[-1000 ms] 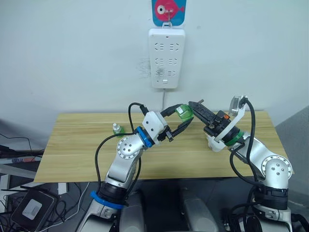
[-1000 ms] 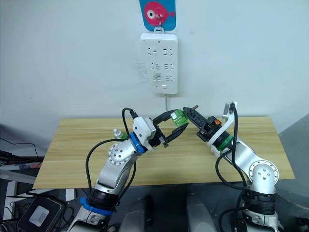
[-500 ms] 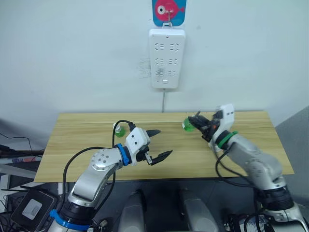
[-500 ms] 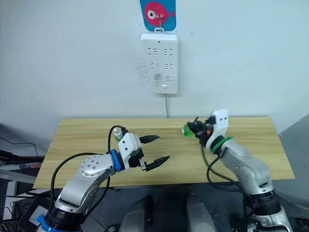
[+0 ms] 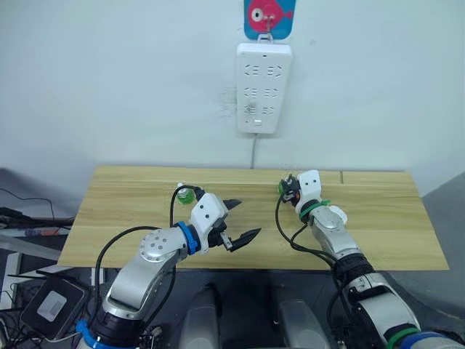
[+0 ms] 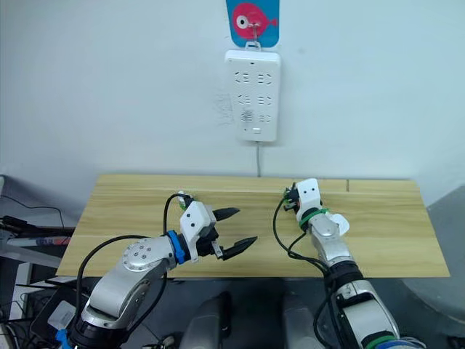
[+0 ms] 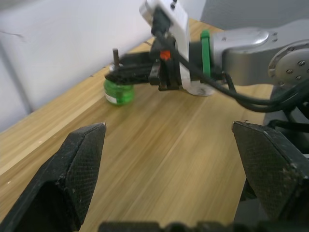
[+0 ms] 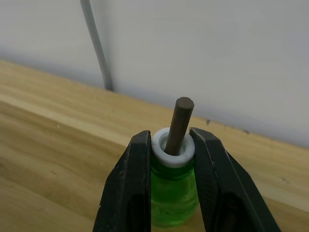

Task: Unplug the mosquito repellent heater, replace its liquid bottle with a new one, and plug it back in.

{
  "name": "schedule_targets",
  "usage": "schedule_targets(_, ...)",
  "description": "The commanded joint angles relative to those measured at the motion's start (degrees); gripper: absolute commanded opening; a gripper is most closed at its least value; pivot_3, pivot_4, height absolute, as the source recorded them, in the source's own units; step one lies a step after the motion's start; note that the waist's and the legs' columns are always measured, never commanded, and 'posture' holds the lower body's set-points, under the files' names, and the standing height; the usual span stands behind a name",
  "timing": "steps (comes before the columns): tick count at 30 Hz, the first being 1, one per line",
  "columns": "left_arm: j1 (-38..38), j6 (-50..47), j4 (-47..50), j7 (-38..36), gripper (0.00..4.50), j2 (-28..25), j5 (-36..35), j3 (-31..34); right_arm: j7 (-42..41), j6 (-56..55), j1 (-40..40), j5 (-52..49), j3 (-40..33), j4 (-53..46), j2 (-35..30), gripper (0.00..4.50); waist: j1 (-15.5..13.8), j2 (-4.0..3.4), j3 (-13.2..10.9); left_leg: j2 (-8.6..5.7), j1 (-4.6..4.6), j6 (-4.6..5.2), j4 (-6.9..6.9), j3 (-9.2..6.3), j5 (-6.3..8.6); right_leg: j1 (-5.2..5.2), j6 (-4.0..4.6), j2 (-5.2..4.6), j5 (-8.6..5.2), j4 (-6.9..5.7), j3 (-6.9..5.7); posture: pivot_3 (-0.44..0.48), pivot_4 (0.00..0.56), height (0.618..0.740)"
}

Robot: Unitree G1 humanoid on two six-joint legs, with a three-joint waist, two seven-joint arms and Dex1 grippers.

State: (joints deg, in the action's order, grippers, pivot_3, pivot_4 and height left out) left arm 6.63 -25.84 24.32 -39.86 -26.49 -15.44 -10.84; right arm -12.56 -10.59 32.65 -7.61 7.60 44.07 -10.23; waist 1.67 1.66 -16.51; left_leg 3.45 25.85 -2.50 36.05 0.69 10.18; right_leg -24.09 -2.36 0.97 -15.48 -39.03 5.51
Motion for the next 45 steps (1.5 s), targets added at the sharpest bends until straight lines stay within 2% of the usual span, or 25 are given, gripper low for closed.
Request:
schedule_targets(1, -0.8, 0.5, 2.6, 0.5, 4.50, 0.5, -0.9, 0.1, -0.9, -2.7, 0.8, 1.2, -2.1, 1.9, 0.2, 1.17, -0.1, 0.00, 0.0, -0.01, 0.00, 0.00, 0.00, -0.01, 0.00, 0.00, 0.00, -0.01, 0.00, 0.00, 0.00, 0.077, 0.286, 0.740)
schedule_targets(7, -1.4, 3.6, 0.2, 0.8, 4.50, 0.1, 0.4, 1.3, -3.8, -3.7, -2.8, 1.8, -3.0, -4.8, 0.4, 3.28, -0.1, -0.01, 0.0, 0.00, -0.01, 0.00, 0.01, -0.03, 0.00, 0.00, 0.00, 0.01, 0.00, -0.02, -0.01, 0.051, 0.278, 0.740)
schedule_targets(8, -1.5, 5.0, -0.8, 0.9, 4.50, 0.0, 0.9, 1.8, -4.1, -3.0, -4.2, 1.5, -3.2, -8.0, 0.1, 3.44, -0.1, -0.01, 0.0, 0.00, -0.01, 0.00, 0.01, -0.03, 0.00, 0.00, 0.00, 0.01, 0.00, -0.02, -0.01, 0.048, 0.275, 0.740)
schedule_targets(9, -1.6, 6.5, -2.1, 1.2, 4.50, 0.0, 1.2, 2.4, -4.6, -1.9, -6.0, 1.3, -3.1, -12.2, -0.3, 3.93, -0.1, -0.01, 0.0, 0.01, 0.00, 0.00, 0.00, -0.04, 0.00, 0.00, 0.00, 0.01, 0.00, -0.02, -0.02, 0.045, 0.270, 0.740)
schedule_targets(11, -2.0, 8.7, -4.2, 1.4, 4.50, 0.4, 1.0, 3.7, -6.5, 0.8, -9.6, 0.6, -2.7, -21.0, -1.5, 4.48, -0.1, -0.02, 0.0, -0.01, 0.00, 0.00, 0.00, -0.03, 0.00, -0.01, 0.00, 0.00, 0.00, -0.03, -0.01, 0.045, 0.270, 0.740)
schedule_targets(14, -4.4, 13.6, -7.1, 3.3, 4.50, 1.0, 2.1, 6.5, -13.0, 10.2, -16.2, -3.2, -0.7, -38.6, -5.0, 4.48, -0.1, -0.02, 0.0, 0.03, 0.01, 0.00, 0.00, -0.04, 0.00, -0.01, 0.00, -0.05, 0.00, -0.02, 0.00, 0.038, 0.262, 0.740)
schedule_targets(17, -7.8, 14.3, -10.0, 3.7, 4.50, 0.6, 0.8, 10.0, -20.9, 21.2, -21.3, -7.6, 2.3, -56.1, -12.0, 4.48, 0.0, -0.02, 0.0, 0.07, 0.01, 0.00, -0.01, -0.05, 0.00, 0.00, -0.02, -0.11, -0.01, -0.01, 0.01, 0.032, 0.265, 0.740)
schedule_targets(22, -13.7, 16.7, -12.1, 3.5, 4.50, 0.1, -0.5, 15.3, -27.4, 34.7, -22.2, -14.8, 3.6, -71.8, -20.1, 4.48, 0.2, -0.02, 0.0, 0.12, -0.05, 0.01, 0.02, -0.09, -0.01, 0.02, -0.23, -0.05, -0.15, -0.03, -0.03, 0.035, 0.271, 0.740)
schedule_targets(25, -15.5, 18.7, -13.2, 3.7, 4.50, -0.3, 0.2, 17.1, -29.2, 38.8, -21.2, -16.7, 3.7, -75.3, -22.4, 4.48, 0.0, -0.01, 0.0, 0.12, -0.07, 0.02, 0.03, -0.10, -0.02, 0.03, -0.21, -0.05, -0.16, -0.03, -0.05, 0.040, 0.285, 0.740)
schedule_targets(28, -12.9, 20.1, -18.8, 5.5, 4.50, 0.2, 1.9, 17.6, -28.8, 42.1, -18.9, -16.2, 4.9, -76.4, -22.6, 4.48, -0.2, -0.01, -0.1, 0.13, -0.06, 0.04, 0.03, -0.07, -0.03, 0.02, -0.17, -0.10, -0.19, 0.00, -0.01, 0.045, 0.329, 0.740)
schedule_targets(30, -11.1, 22.0, -22.6, 5.6, 4.50, 0.3, 3.0, 17.2, -28.0, 44.4, -17.7, -16.1, 5.5, -77.4, -22.5, 4.48, -0.2, -0.02, -0.4, 0.11, -0.05, 0.07, 0.03, -0.05, -0.05, 0.01, 0.00, -0.13, -0.29, 0.01, 0.03, 0.041, 0.339, 0.740)
schedule_targets(40, 5.9, 34.0, -51.3, 8.0, 4.50, 3.1, 7.8, 16.1, -23.6, 59.2, -14.6, -20.3, 5.2, -85.9, -22.3, 4.48, -0.1, 0.06, -2.4, 0.10, 0.03, 0.07, -0.06, -0.06, -0.04, -0.07, -0.19, -0.08, -0.20, 0.05, -0.03, -0.027, 0.411, 0.740)
schedule_targets(45, 12.8, 37.4, -60.6, 10.8, 4.50, 5.3, 8.8, 16.5, -22.3, 62.9, -14.9, -22.4, 5.0, -88.9, -22.1, 4.48, 0.1, 0.07, -3.5, 0.12, 0.05, 0.07, -0.07, -0.08, -0.04, -0.07, -0.22, -0.10, -0.21, 0.05, -0.04, -0.035, 0.431, 0.740)
